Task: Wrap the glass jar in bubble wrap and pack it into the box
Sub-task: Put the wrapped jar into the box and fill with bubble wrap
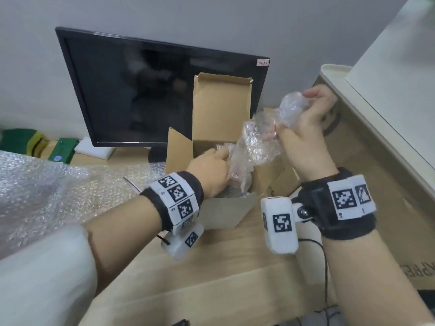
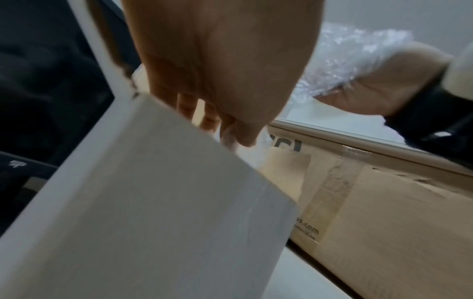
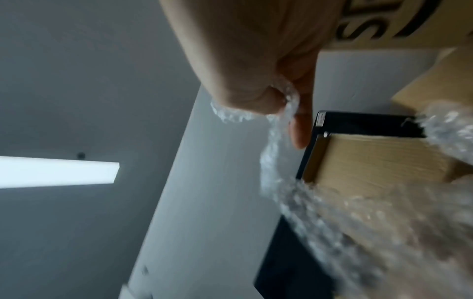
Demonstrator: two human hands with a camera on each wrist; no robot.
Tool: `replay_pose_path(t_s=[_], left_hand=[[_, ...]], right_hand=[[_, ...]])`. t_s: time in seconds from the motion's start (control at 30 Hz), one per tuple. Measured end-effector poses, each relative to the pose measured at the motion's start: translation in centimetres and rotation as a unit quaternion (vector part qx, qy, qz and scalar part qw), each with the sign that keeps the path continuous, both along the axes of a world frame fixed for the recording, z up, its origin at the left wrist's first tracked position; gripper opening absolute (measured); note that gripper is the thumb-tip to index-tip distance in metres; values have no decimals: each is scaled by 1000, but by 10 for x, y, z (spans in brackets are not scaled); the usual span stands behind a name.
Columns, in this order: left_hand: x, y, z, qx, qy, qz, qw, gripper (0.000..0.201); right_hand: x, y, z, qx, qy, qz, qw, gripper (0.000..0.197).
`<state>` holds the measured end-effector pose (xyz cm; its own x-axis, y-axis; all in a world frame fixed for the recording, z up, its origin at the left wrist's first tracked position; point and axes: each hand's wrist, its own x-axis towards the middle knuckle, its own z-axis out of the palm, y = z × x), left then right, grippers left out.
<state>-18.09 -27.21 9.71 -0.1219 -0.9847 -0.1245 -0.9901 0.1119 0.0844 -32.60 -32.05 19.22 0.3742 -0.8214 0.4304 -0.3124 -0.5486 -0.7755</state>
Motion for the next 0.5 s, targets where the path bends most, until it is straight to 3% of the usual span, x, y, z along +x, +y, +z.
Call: replay_pose_path(t_s=[0.13, 0.27, 0.37, 0.5], left_hand=[[13, 2, -11, -46, 49, -14, 998, 32], [15, 11, -21, -77, 98, 4, 992, 33], [11, 14, -23, -71, 131, 42, 988, 39], [14, 14, -22, -63, 118, 28, 991, 42]], right_hand=[[47, -40, 0, -167, 184, 68, 966, 47], [81, -61, -17, -247, 319, 262, 877, 32], [103, -64, -39, -329, 389, 280, 814, 29], [120, -60, -62, -291, 412, 278, 817, 14]])
